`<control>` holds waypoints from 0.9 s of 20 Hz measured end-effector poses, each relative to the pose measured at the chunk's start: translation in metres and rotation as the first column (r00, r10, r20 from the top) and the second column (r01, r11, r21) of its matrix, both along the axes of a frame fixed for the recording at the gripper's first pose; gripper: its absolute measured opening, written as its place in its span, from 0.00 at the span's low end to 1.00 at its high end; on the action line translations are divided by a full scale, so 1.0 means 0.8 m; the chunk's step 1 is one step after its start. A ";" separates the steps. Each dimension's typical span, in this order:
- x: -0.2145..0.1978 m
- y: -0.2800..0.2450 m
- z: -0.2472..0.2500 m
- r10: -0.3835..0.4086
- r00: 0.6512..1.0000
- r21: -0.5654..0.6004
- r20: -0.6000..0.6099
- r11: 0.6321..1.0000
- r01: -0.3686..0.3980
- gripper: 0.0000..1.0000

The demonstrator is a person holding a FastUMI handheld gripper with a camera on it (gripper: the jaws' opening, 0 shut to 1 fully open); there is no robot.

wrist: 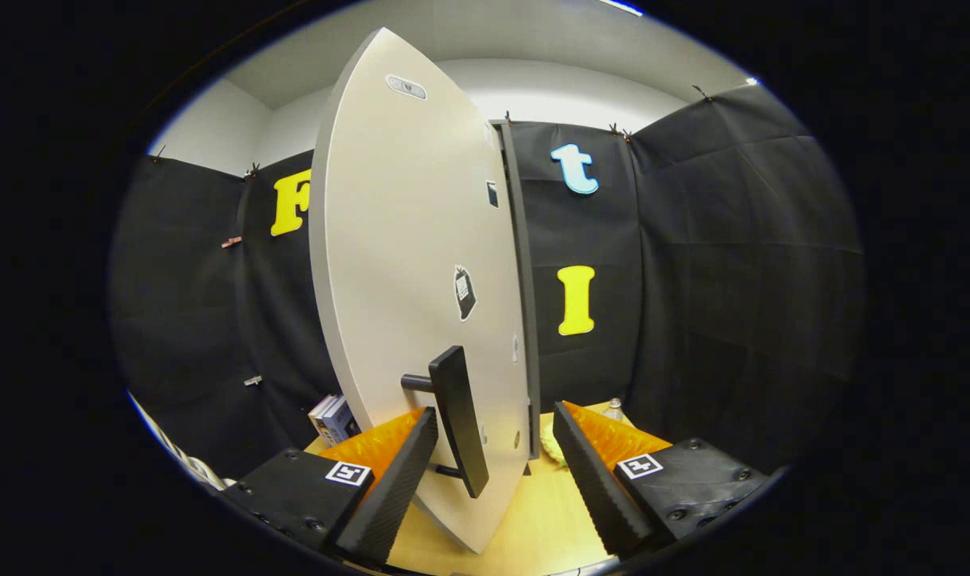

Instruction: Open the shoe cabinet door, grab the shoes and put them into the shoe cabinet, then close the shoe cabinet door.

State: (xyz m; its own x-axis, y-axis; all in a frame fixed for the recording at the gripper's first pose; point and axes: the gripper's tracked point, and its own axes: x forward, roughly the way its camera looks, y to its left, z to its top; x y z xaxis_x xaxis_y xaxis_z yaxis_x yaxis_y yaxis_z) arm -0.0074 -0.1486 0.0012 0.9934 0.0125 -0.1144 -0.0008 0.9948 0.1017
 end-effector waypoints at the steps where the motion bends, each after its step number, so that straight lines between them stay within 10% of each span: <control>1: 0.004 0.009 0.000 0.009 1.000 0.007 0.000 1.000 -0.009 0.96; 18: 0.064 0.167 -0.011 0.210 0.977 -0.005 0.021 0.978 -0.210 0.98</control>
